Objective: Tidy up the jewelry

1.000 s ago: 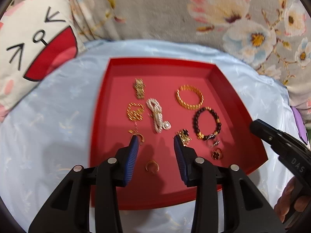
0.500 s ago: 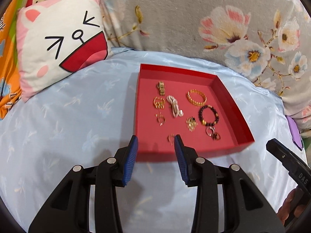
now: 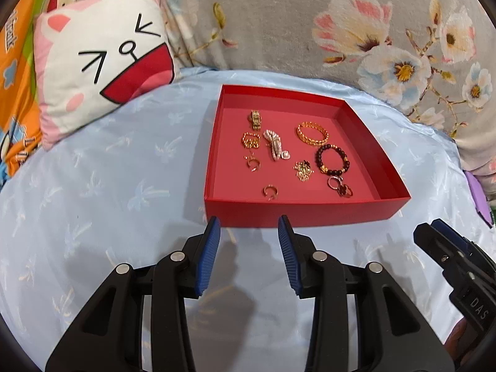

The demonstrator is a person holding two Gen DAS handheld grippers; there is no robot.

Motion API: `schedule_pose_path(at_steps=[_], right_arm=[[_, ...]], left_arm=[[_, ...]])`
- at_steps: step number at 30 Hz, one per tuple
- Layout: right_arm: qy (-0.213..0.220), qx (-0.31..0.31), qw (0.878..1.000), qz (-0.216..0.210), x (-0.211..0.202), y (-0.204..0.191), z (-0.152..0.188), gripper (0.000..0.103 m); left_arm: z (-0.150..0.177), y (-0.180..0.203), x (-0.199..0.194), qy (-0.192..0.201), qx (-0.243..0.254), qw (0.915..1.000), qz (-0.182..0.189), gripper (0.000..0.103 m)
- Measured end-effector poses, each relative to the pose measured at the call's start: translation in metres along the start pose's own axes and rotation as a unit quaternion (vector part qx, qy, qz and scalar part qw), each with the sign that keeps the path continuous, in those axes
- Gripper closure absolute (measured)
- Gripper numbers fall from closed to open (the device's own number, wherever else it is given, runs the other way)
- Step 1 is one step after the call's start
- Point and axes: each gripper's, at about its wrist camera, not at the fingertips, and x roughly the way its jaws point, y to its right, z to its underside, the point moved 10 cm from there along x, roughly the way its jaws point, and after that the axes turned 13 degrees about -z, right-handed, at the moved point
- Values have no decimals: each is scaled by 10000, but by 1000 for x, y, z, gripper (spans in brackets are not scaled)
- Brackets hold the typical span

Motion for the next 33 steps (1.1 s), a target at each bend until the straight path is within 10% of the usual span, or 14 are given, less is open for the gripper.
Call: schedule_pose_path(at_steps=[3,8,33], right_arm=[[109,-72,9998,130,7,2,-3,40],[144,-328,9985,407,22,5,1,35],[99,-204,9972,714,34,18,8,18]], left_arm=[[-2,5,5,24,-28,10000,8,64],[1,10,14,233,-10,9995,-233,34],[6,8,26,440,104,9952,-871,18]])
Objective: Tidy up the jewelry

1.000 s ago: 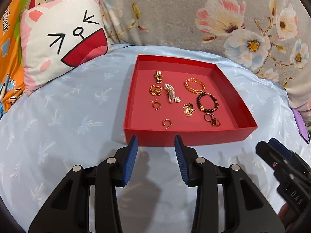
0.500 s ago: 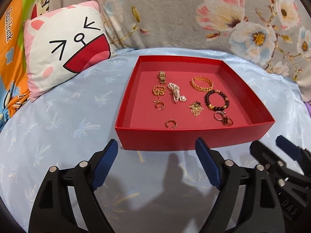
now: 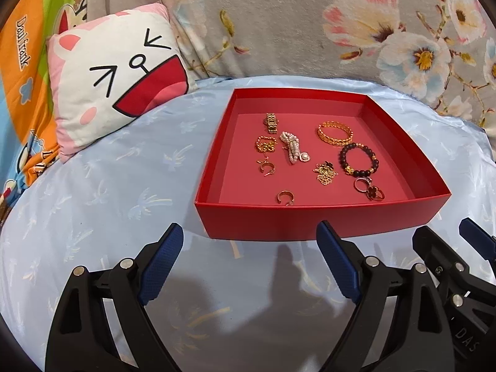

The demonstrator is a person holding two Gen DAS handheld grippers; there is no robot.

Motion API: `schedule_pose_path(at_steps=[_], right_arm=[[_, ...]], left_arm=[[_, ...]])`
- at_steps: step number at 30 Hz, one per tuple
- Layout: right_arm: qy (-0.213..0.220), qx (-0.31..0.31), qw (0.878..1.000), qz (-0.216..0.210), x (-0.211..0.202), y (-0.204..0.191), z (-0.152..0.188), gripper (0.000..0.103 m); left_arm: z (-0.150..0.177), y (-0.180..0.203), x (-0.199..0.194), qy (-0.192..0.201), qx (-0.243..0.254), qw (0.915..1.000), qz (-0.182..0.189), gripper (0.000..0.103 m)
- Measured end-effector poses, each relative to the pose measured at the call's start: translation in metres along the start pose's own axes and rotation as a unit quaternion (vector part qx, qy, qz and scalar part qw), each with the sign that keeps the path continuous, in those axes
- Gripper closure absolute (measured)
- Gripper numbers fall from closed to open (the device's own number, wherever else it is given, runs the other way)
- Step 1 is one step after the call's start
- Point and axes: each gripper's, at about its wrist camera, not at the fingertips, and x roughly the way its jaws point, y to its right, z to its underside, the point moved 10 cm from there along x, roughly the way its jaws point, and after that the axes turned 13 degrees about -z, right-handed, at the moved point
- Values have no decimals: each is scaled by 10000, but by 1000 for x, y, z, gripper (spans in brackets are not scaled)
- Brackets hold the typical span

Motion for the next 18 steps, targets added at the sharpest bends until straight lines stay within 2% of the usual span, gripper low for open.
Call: schedule_pose_path(at_steps=[18], right_arm=[[14,-25,10000,15,0,1,1,18]], left_arm=[[-1,-2,-2,78,-7,9999,-118,18]])
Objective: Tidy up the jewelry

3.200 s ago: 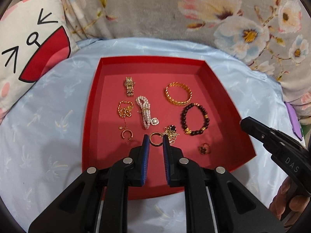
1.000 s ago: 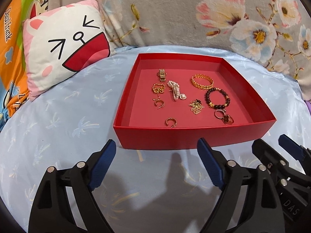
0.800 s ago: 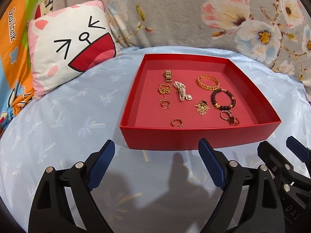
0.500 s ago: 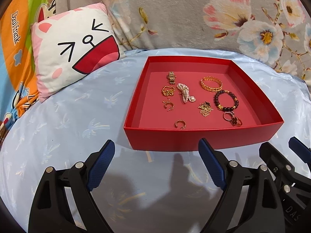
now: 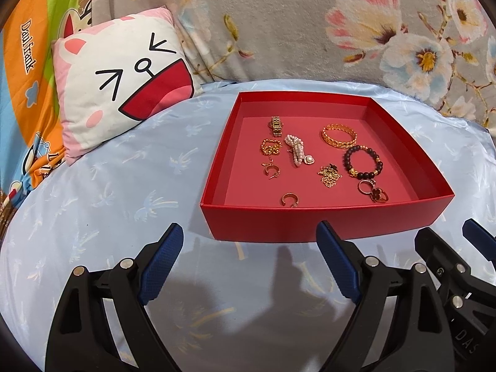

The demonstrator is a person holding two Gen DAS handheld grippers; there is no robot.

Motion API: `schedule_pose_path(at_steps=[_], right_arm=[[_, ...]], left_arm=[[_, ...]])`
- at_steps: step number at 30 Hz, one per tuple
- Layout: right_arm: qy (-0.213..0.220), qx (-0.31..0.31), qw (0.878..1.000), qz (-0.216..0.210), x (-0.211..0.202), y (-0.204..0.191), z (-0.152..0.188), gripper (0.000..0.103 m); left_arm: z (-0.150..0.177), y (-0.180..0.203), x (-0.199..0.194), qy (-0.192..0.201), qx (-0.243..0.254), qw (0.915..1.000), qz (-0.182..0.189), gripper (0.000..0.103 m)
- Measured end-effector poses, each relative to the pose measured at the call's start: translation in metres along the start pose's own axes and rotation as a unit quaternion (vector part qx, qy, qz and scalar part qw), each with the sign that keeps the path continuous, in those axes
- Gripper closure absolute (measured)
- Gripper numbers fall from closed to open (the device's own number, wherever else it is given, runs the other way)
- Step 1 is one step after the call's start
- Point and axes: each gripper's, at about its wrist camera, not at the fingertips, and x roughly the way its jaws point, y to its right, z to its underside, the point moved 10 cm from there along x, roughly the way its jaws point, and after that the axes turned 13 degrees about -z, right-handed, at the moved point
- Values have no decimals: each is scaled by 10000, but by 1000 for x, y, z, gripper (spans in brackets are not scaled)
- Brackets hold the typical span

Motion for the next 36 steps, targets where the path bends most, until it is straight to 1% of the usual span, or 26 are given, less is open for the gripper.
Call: schedule_pose_path(at_steps=[30,36], right_arm=[[-29,7,10000,-19,2,-1,1,18],[-71,-38,10000,30,3,0,2,18]], left_arm=[[0,-4,2,3,13,9999,-107,19],[0,-9,3,6,-85,9999,-88,19]])
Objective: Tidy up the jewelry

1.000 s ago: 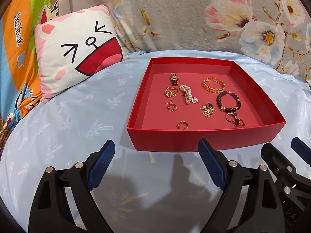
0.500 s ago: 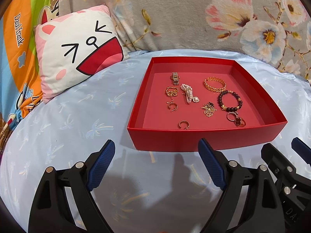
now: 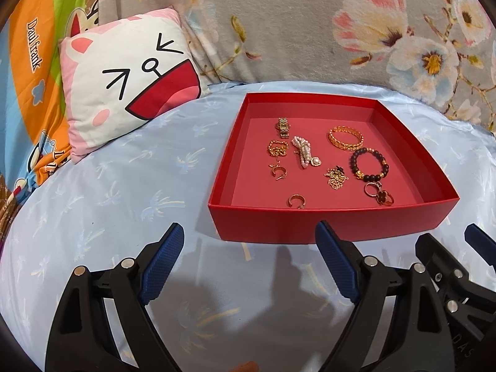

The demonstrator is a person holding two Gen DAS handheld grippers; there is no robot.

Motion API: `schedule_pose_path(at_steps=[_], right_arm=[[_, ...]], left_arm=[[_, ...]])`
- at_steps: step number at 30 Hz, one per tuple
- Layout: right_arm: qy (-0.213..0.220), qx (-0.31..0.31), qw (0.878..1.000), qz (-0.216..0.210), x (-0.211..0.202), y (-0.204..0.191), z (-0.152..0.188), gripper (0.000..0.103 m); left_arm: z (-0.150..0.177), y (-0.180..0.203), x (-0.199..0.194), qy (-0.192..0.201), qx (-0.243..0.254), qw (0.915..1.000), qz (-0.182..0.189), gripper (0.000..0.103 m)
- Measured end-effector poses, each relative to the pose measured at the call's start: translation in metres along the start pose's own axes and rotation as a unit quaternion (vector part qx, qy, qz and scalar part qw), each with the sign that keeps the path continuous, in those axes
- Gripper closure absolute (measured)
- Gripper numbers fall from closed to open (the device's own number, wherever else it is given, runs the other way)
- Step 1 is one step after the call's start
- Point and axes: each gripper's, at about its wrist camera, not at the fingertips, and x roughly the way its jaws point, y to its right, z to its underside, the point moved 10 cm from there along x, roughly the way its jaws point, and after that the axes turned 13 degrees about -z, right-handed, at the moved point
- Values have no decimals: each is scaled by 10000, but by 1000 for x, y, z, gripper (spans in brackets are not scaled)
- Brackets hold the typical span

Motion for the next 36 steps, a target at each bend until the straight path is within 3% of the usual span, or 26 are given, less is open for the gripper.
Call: schedule_pose_path(at_steps=[36], right_arm=[[9,-8,10000,60,-2,4,0,18]], left_arm=[[0,4,-2,41,196,9998,-89,29]])
